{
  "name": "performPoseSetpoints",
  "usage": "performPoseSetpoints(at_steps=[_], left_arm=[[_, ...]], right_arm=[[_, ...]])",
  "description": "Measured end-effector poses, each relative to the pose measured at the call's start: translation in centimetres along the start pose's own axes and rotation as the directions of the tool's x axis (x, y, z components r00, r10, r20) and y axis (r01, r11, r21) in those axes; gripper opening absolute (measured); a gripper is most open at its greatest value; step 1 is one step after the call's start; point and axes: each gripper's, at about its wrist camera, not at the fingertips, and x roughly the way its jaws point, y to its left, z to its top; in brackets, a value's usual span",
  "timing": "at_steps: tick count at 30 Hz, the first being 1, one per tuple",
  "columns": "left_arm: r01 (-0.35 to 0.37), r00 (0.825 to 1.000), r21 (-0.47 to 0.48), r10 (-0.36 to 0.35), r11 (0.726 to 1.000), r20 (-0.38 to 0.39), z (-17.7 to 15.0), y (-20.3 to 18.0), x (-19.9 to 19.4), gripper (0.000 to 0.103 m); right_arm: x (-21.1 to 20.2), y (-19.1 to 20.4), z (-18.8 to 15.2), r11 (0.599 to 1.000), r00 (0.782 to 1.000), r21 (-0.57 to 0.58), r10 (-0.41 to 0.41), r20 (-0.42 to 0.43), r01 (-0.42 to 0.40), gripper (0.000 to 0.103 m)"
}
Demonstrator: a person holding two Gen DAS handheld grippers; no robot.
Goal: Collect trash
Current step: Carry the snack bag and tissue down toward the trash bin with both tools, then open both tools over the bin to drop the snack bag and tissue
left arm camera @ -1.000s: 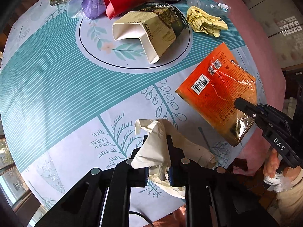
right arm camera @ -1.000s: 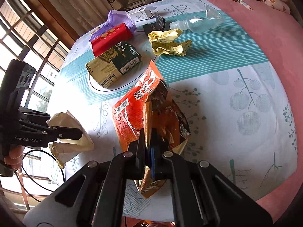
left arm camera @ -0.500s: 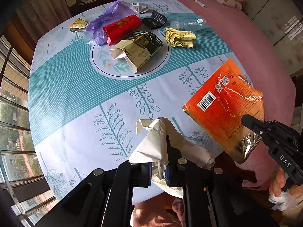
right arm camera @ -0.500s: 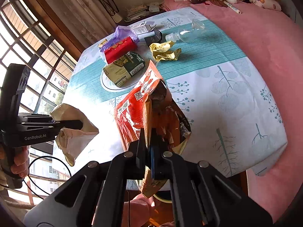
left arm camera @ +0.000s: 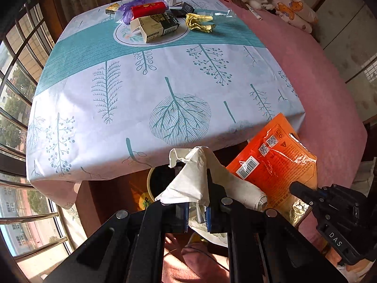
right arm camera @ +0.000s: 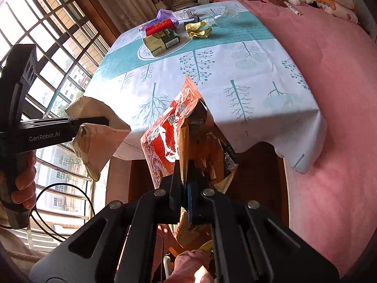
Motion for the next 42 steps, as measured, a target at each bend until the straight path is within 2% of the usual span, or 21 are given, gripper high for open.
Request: performPoseSetpoints(at_steps=[5, 13, 18, 24, 26, 27, 28, 29, 30, 31, 33, 35, 36, 37, 42], left_arm=[[-0.045, 0.997, -0.035, 0.042, 0.998, -0.067, -4.9, 0.0, 4.1, 0.01], [-0.099, 0.987, -0.089, 0.086, 0.991, -0.137, -10.0, 2.1, 13.6, 0.01], [-0.094, 0.985, -0.132, 0.073, 0.987, -0.158, -11.2, 3.9, 21.4, 0.01], [-0.09, 0.981, -0.124, 0.066, 0.988, -0.183, -11.8, 6.2, 31.2, 0.01], [-0.102, 0.98, -0.111, 0.08, 0.989, -0.182, -11.9, 7.2, 34.0, 0.015], [-0.107, 0.98, -0.101, 0.087, 0.989, -0.18, -11.9, 7.4, 35.2, 0.022], [-0.114, 0.979, -0.09, 0.097, 0.989, -0.178, -11.9, 7.7, 36.3, 0.036], [-0.117, 0.979, -0.081, 0.101, 0.99, -0.179, -11.8, 8.3, 37.3, 0.043], [-0.113, 0.978, -0.075, 0.098, 0.991, -0.182, -11.9, 8.9, 38.1, 0.059], [-0.107, 0.979, -0.074, 0.092, 0.991, -0.181, -11.8, 9.5, 38.7, 0.067], [-0.111, 0.98, -0.068, 0.098, 0.991, -0.176, -11.9, 10.1, 39.7, 0.069], [-0.118, 0.977, -0.057, 0.106, 0.991, -0.186, -11.8, 10.8, 40.3, 0.075], [-0.112, 0.979, -0.061, 0.099, 0.992, -0.181, -11.9, 10.9, 40.4, 0.077], [-0.11, 0.98, -0.06, 0.098, 0.992, -0.174, -12.0, 11.1, 40.2, 0.078], [-0.109, 0.982, -0.044, 0.101, 0.993, -0.159, -11.8, 10.7, 37.4, 0.079]], right_arm=[[2.0, -1.0, -5.0, 1.0, 0.995, 0.018, -0.003, -0.102, 0.005, 0.001], [11.5, -2.9, -11.8, 0.992, 0.964, 0.103, -0.048, -0.261, 0.078, 0.001], [18.8, -3.7, -14.6, 0.98, 0.951, 0.148, -0.087, -0.296, 0.135, 0.001], [28.0, -5.8, -17.2, 0.953, 0.944, 0.245, -0.095, -0.316, 0.177, 0.002], [30.9, -6.4, -17.7, 0.95, 0.946, 0.252, -0.1, -0.309, 0.183, 0.002], [32.0, -6.6, -18.0, 0.95, 0.947, 0.253, -0.101, -0.306, 0.183, 0.002], [33.3, -6.9, -18.4, 0.949, 0.947, 0.259, -0.094, -0.306, 0.178, 0.002], [34.5, -7.3, -18.6, 0.948, 0.947, 0.265, -0.092, -0.309, 0.178, 0.002], [35.6, -7.6, -18.7, 0.946, 0.945, 0.269, -0.092, -0.313, 0.181, 0.003], [36.5, -8.0, -19.0, 0.945, 0.943, 0.274, -0.086, -0.321, 0.18, 0.009], [38.1, -8.6, -19.6, 0.939, 0.936, 0.293, -0.07, -0.345, 0.178, 0.019], [39.0, -8.9, -20.0, 0.936, 0.934, 0.306, -0.06, -0.352, 0.175, 0.041], [39.0, -9.0, -20.3, 0.935, 0.934, 0.306, -0.061, -0.352, 0.177, 0.046], [39.5, -9.8, -20.6, 0.936, 0.936, 0.31, -0.054, -0.347, 0.169, 0.048], [37.8, -9.3, -21.1, 0.937, 0.941, 0.306, -0.06, -0.332, 0.168, 0.048]])
